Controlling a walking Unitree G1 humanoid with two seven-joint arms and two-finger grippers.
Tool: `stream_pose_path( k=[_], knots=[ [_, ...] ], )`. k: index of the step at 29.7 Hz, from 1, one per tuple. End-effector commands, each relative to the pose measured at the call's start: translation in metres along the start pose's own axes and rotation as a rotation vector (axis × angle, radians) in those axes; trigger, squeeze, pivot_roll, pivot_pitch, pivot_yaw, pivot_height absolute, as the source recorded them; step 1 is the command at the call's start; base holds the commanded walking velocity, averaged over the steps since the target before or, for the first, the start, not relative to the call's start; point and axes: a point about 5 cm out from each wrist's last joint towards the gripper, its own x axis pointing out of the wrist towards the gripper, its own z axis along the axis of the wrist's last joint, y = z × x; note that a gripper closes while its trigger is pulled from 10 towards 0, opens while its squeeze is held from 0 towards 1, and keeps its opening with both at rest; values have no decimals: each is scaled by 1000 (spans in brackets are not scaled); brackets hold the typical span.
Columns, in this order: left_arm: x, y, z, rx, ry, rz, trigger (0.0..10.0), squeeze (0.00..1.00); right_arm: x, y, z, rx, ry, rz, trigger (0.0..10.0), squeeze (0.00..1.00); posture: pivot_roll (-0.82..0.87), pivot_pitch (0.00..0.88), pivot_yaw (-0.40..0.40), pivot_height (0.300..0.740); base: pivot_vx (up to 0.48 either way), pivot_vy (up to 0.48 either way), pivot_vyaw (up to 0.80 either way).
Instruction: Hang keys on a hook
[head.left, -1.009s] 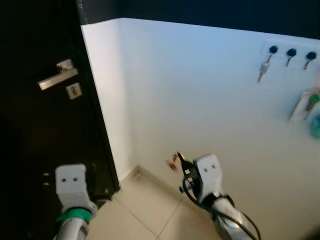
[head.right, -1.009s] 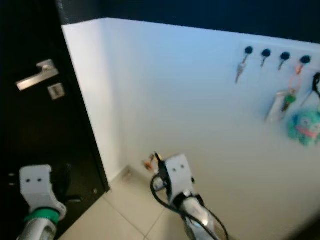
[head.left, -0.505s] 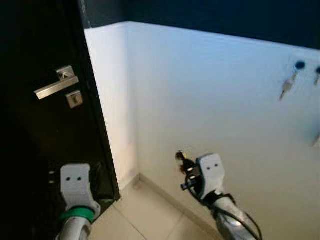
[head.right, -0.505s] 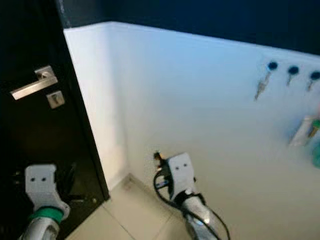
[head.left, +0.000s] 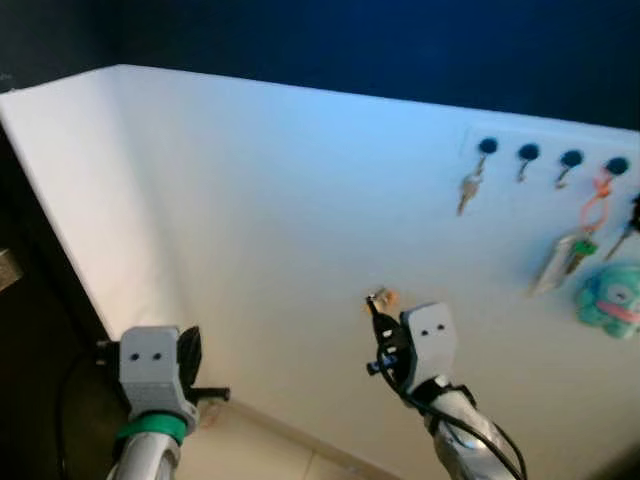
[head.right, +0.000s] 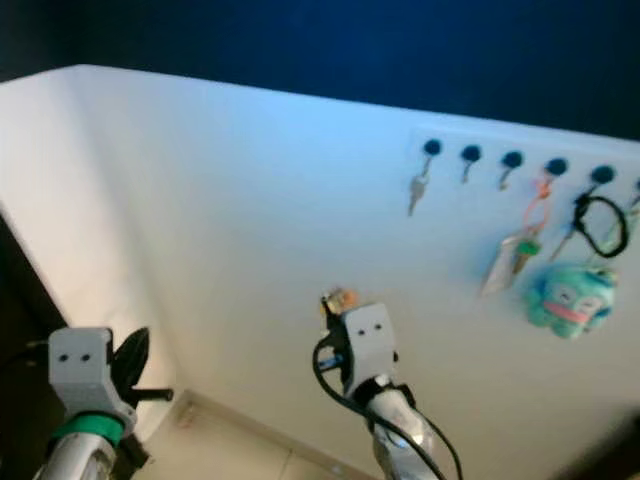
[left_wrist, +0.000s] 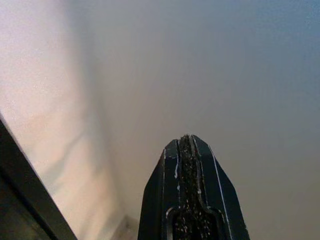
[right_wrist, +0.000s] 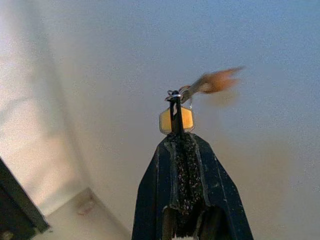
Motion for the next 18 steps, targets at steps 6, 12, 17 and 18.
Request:
stream_pose_path(
  k=[6,12,17,18],
  knots=[
    [-2,0,-2,-3,11,4,10000,0,-4,-2,-4,0,21,-3,10000,0,-158,47,121,740,137,0,-351],
    [-1,0,-7,41,45,4,10000,0,-4,1,-6,4,28,12,10000,0,-155,49,123,740,0,0,0],
    [-1,1,-7,46,37,8,10000,0,-5,4,-9,-3,42,33,10000,0,-153,53,125,740,0,0,0],
    [-1,1,-6,48,37,8,10000,0,-6,5,-9,-12,47,39,10000,0,-153,53,125,740,0,0,0]
  ],
)
